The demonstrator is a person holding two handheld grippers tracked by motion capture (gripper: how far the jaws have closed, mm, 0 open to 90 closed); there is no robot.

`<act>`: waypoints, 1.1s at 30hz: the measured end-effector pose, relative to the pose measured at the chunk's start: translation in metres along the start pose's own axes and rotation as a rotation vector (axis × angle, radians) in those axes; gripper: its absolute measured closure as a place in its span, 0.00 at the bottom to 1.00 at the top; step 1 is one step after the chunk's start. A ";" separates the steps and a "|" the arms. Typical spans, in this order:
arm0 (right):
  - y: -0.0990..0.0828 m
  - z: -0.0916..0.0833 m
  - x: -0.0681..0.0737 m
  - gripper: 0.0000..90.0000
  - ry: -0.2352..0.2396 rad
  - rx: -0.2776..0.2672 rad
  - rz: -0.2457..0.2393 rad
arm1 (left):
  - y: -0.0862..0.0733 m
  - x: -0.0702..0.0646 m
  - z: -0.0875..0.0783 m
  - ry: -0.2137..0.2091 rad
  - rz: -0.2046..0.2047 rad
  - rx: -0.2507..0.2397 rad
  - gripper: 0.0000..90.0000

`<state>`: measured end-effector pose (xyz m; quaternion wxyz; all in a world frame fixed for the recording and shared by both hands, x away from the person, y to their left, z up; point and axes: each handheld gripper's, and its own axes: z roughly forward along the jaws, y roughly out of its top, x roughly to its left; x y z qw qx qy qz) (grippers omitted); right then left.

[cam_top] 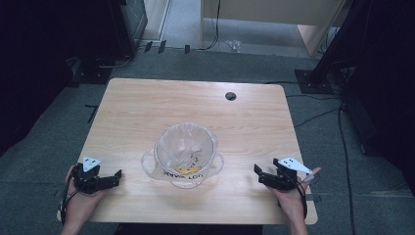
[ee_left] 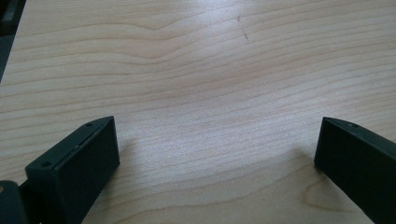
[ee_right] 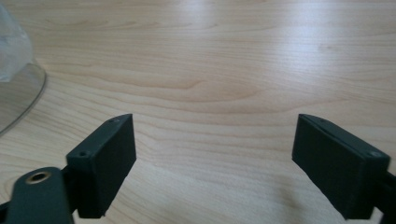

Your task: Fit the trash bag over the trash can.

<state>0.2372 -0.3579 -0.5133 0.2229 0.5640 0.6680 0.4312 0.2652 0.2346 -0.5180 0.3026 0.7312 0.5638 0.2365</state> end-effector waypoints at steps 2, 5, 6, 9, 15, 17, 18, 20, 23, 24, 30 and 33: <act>-0.002 -0.001 -0.002 0.01 -0.013 0.004 0.000 | 0.000 0.000 0.000 0.000 0.000 0.000 0.00; -0.003 -0.003 -0.005 0.00 -0.044 0.010 0.011 | 0.000 0.000 0.000 0.000 0.000 0.000 0.00; -0.004 -0.004 -0.006 0.00 -0.056 0.013 0.013 | 0.000 0.000 0.000 0.000 0.000 0.000 0.00; -0.006 -0.006 -0.008 0.00 -0.080 0.017 0.015 | 0.000 0.000 0.000 0.000 -0.001 -0.001 0.00; -0.011 -0.009 -0.015 0.00 -0.093 0.036 0.029 | 0.000 0.000 0.000 0.000 -0.001 -0.001 0.00; -0.012 -0.010 -0.016 0.00 -0.093 0.045 0.030 | 0.000 0.000 0.000 0.000 -0.001 -0.001 0.00; -0.013 -0.011 -0.016 0.00 -0.096 0.042 0.029 | 0.000 0.000 0.000 0.000 -0.001 -0.001 0.00; -0.014 -0.013 -0.016 0.00 -0.110 0.051 0.020 | 0.000 0.000 0.000 0.000 -0.001 -0.001 0.00; -0.016 -0.016 -0.017 0.00 -0.125 0.064 0.010 | 0.000 0.000 0.000 0.000 -0.001 -0.001 0.00; -0.017 -0.017 -0.017 0.00 -0.134 0.069 0.007 | 0.000 0.000 0.000 0.000 -0.001 -0.001 0.00; -0.021 -0.022 -0.020 0.00 -0.174 0.115 -0.006 | 0.000 0.000 0.000 0.000 -0.001 -0.001 0.00; -0.022 -0.024 -0.022 0.00 -0.184 0.125 -0.005 | 0.000 0.000 0.000 0.000 -0.001 -0.001 0.00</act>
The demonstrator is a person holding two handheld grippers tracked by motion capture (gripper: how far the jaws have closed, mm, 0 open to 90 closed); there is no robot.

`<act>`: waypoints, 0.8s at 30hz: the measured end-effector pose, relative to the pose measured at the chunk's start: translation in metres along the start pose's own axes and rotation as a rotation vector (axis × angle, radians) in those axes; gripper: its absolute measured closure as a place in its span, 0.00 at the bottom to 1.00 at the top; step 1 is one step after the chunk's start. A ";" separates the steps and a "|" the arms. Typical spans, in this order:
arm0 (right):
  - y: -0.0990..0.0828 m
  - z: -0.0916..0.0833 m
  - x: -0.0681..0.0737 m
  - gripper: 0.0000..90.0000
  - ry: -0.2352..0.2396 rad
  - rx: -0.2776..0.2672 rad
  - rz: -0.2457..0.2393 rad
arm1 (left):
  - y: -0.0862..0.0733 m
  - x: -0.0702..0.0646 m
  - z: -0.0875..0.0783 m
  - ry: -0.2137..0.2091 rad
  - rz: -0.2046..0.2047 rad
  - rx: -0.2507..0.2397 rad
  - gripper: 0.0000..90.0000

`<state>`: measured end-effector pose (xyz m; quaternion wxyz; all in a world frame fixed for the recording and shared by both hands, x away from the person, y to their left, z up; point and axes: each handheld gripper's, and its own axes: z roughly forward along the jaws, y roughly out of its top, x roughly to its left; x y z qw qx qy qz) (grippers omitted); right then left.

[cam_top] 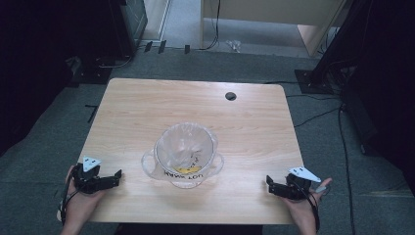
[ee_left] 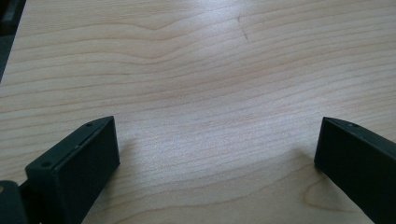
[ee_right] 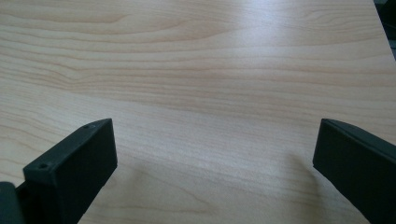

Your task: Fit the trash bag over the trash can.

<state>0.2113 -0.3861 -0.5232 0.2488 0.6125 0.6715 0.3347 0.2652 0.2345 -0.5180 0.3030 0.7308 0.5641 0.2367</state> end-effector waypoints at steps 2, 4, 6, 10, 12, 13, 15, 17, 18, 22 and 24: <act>-0.001 -0.001 -0.001 0.00 -0.005 0.007 0.001 | 0.000 0.000 0.000 0.000 0.000 0.000 0.00; -0.002 -0.002 -0.002 0.00 -0.008 0.020 -0.002 | 0.000 0.000 0.000 0.000 0.000 0.000 0.00; -0.003 -0.002 -0.003 0.00 -0.011 0.035 -0.002 | 0.000 0.000 0.000 0.000 0.000 0.000 0.00; -0.006 -0.004 -0.004 0.00 -0.022 0.054 -0.003 | 0.000 0.000 0.000 0.000 0.000 0.000 0.00; -0.007 -0.005 -0.003 0.00 -0.027 0.059 -0.015 | 0.000 0.000 0.000 0.000 0.000 0.000 0.00; -0.008 -0.006 -0.003 0.00 -0.034 0.064 -0.026 | 0.000 0.000 0.000 0.000 0.000 0.000 0.00; -0.009 -0.007 -0.002 0.00 -0.039 0.066 -0.034 | 0.000 0.000 0.000 0.000 0.000 0.000 0.00; -0.010 -0.008 -0.003 0.00 -0.039 0.067 -0.033 | 0.000 0.000 0.000 0.000 0.000 0.000 0.00; -0.010 -0.008 -0.003 0.00 -0.041 0.066 -0.031 | 0.000 0.000 0.000 0.000 0.000 0.000 0.00; -0.011 -0.009 -0.004 0.00 -0.040 0.067 -0.031 | 0.000 0.000 0.000 0.000 0.000 0.000 0.00; -0.011 -0.009 -0.005 0.00 -0.047 0.065 -0.027 | 0.000 0.000 0.000 0.000 0.000 0.000 0.00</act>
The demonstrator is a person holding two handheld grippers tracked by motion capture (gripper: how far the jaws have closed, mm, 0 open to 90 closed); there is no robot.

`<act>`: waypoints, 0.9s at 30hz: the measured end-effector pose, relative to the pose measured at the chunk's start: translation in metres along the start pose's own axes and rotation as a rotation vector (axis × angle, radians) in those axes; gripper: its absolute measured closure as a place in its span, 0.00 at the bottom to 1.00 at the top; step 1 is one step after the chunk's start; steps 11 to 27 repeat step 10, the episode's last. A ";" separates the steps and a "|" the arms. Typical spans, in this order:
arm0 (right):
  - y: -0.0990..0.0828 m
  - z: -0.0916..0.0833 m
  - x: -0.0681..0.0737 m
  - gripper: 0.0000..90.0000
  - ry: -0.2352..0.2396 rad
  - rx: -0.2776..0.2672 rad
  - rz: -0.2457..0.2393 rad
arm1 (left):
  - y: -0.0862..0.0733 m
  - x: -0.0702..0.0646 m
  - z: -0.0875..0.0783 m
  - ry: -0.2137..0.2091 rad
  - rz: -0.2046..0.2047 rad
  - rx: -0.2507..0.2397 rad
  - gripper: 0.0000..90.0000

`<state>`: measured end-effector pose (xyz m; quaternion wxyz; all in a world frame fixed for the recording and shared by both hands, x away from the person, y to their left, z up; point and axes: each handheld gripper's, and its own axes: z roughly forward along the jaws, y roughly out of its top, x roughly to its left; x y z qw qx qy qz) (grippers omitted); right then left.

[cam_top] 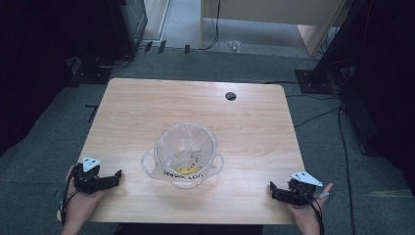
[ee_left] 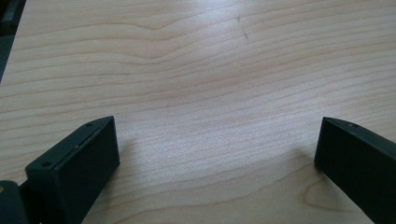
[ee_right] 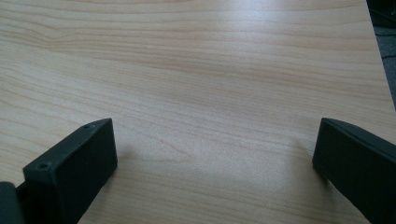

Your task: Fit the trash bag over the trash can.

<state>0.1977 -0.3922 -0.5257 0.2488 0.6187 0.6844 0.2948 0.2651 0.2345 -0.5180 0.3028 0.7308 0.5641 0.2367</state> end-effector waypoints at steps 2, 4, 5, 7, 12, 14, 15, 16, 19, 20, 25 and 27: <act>0.000 0.000 0.000 0.00 -0.009 0.000 0.009 | 0.000 0.000 0.000 0.000 0.000 0.000 0.00; -0.001 -0.001 0.000 0.00 -0.010 0.000 0.010 | 0.000 0.000 0.000 0.000 0.000 0.000 0.00; -0.001 -0.001 0.000 0.00 -0.009 0.001 0.009 | 0.000 0.000 0.000 0.000 0.000 0.000 0.00; -0.001 -0.001 0.000 0.00 -0.009 0.001 0.009 | 0.000 0.000 0.000 0.000 0.000 0.000 0.00; -0.001 -0.001 0.000 0.00 -0.009 0.001 0.009 | 0.001 0.000 0.001 0.000 0.000 0.002 0.00; -0.001 -0.001 0.000 0.00 -0.009 0.001 0.009 | 0.001 0.000 0.001 0.000 0.000 0.002 0.00; -0.001 -0.001 0.000 0.00 -0.009 0.001 0.009 | 0.001 0.000 0.001 0.000 0.000 0.002 0.00; -0.001 -0.001 0.000 0.00 -0.009 0.001 0.009 | 0.001 0.000 0.001 0.000 0.000 0.002 0.00; -0.001 -0.001 0.000 0.00 -0.009 0.001 0.009 | 0.001 0.000 0.001 0.000 0.000 0.002 0.00; -0.001 -0.001 0.000 0.00 -0.009 0.001 0.009 | 0.001 0.000 0.001 0.000 0.000 0.002 0.00; -0.001 -0.001 0.000 0.00 -0.009 0.001 0.009 | 0.001 0.000 0.001 0.000 0.000 0.002 0.00; -0.001 -0.001 0.000 0.00 -0.009 0.001 0.009 | 0.001 0.000 0.001 0.000 0.000 0.002 0.00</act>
